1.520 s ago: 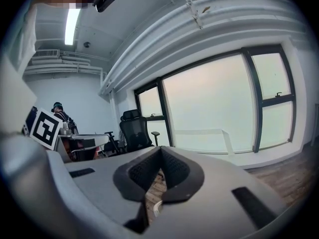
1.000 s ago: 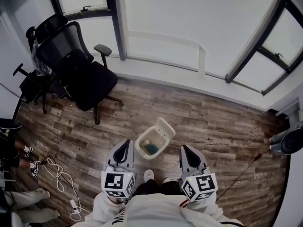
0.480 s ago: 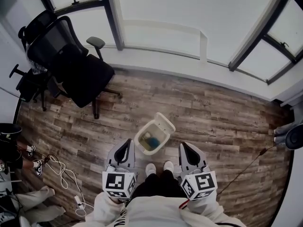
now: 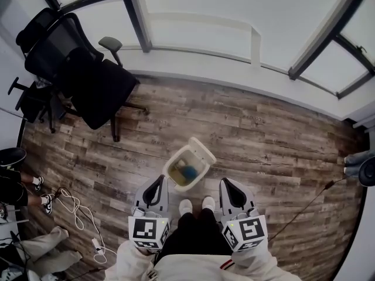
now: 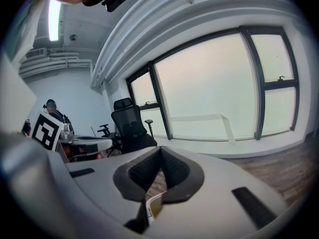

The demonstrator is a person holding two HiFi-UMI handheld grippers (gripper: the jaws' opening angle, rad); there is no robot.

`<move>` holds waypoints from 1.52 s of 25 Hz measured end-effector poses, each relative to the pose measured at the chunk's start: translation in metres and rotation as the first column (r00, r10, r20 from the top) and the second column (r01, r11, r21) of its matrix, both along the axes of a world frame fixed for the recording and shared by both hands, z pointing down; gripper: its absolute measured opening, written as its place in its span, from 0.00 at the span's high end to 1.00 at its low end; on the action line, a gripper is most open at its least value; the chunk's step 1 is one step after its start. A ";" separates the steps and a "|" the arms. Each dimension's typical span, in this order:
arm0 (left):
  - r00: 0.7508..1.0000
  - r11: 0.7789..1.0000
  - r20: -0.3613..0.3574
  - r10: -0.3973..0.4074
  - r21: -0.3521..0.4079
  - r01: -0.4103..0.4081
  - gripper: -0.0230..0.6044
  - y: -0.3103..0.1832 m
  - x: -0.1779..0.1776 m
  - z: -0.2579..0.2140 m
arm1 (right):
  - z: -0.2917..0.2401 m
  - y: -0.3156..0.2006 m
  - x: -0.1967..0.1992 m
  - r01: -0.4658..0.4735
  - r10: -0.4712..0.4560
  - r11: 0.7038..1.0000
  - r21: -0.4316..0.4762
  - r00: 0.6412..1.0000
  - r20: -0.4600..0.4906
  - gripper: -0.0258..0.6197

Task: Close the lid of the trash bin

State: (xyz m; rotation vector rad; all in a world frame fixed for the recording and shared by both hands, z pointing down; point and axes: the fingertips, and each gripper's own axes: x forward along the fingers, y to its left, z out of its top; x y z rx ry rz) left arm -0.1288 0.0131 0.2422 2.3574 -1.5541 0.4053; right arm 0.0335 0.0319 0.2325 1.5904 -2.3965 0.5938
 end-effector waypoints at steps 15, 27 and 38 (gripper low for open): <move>1.000 0.998 0.013 0.021 -0.066 -0.020 0.95 -0.043 0.040 0.113 | 0.112 -0.053 0.026 0.002 -0.001 0.998 -0.064 1.000 0.022 0.92; 0.999 0.994 0.022 0.042 -0.106 -0.040 0.95 -0.066 0.057 0.194 | 0.188 -0.069 0.039 -0.027 0.028 0.998 -0.059 0.999 0.024 0.92; 0.999 0.993 0.022 0.043 -0.113 -0.041 0.95 -0.069 0.070 0.247 | 0.234 -0.058 0.049 -0.025 0.026 0.996 -0.088 1.000 0.010 0.92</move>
